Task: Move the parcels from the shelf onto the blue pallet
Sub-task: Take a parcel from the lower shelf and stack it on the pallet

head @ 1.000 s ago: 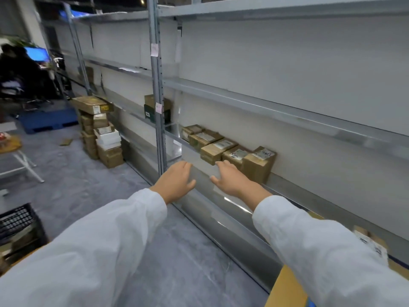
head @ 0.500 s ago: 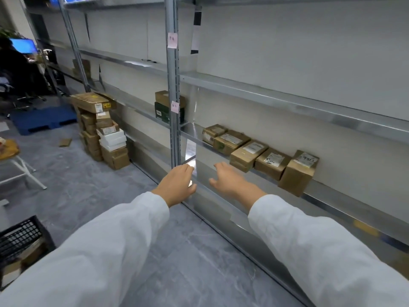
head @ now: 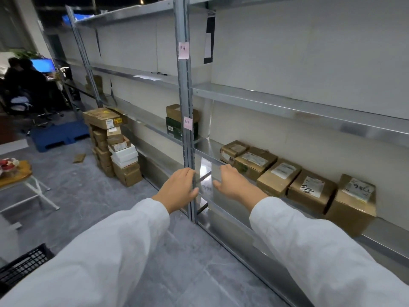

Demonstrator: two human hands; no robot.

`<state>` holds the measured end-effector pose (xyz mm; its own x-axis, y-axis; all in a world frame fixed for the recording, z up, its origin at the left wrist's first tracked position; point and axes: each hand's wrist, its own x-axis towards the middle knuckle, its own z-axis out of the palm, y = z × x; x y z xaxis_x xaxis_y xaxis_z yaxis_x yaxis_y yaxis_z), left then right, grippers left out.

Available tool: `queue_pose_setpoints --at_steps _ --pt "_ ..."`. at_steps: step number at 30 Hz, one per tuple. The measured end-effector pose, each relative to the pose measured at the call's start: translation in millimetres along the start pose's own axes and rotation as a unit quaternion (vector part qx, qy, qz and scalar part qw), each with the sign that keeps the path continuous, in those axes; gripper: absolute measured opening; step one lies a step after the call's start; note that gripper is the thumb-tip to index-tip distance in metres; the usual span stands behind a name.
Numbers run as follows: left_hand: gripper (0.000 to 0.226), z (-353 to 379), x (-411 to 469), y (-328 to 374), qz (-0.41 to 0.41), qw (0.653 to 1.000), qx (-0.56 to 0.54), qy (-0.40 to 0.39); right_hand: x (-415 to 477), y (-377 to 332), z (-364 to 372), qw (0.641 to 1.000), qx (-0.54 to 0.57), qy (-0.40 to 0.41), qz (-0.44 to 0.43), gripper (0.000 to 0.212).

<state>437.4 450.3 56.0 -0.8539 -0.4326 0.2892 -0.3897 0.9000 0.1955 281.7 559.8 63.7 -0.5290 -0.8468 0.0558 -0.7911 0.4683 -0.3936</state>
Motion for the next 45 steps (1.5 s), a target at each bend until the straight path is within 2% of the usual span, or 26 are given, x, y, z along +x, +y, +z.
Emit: queue_pose_setpoints --at_steps 10,17,25,30,37,41,45 --pt "0.054 31.9 166.4 -44.7 0.019 1.000 0.000 -0.023 147.5 68.0 4.1 0.999 -0.022 0.020 0.038 0.049" --pt "0.057 76.4 238.1 -51.9 0.058 0.996 -0.026 -0.060 198.2 115.4 5.6 0.994 -0.044 -0.009 0.103 0.046" --pt "0.050 130.6 336.4 -84.7 0.111 0.988 -0.068 -0.079 265.4 150.6 20.9 0.983 -0.044 -0.014 0.180 0.042" --pt "0.047 164.4 401.0 -116.3 0.139 0.982 -0.062 -0.114 327.5 167.9 23.6 0.969 -0.038 -0.031 0.244 0.051" --pt "0.051 218.2 464.9 -150.1 0.177 0.968 -0.069 -0.166 390.0 182.5 60.6 0.941 0.013 -0.060 0.332 0.034" --pt "0.053 247.7 488.5 -153.7 0.208 0.956 -0.079 -0.193 416.8 191.8 72.7 0.922 0.017 -0.060 0.382 0.043" --pt "0.053 272.6 496.6 -153.8 0.204 0.950 -0.105 -0.212 436.0 197.8 78.6 0.871 0.068 0.010 0.486 0.074"
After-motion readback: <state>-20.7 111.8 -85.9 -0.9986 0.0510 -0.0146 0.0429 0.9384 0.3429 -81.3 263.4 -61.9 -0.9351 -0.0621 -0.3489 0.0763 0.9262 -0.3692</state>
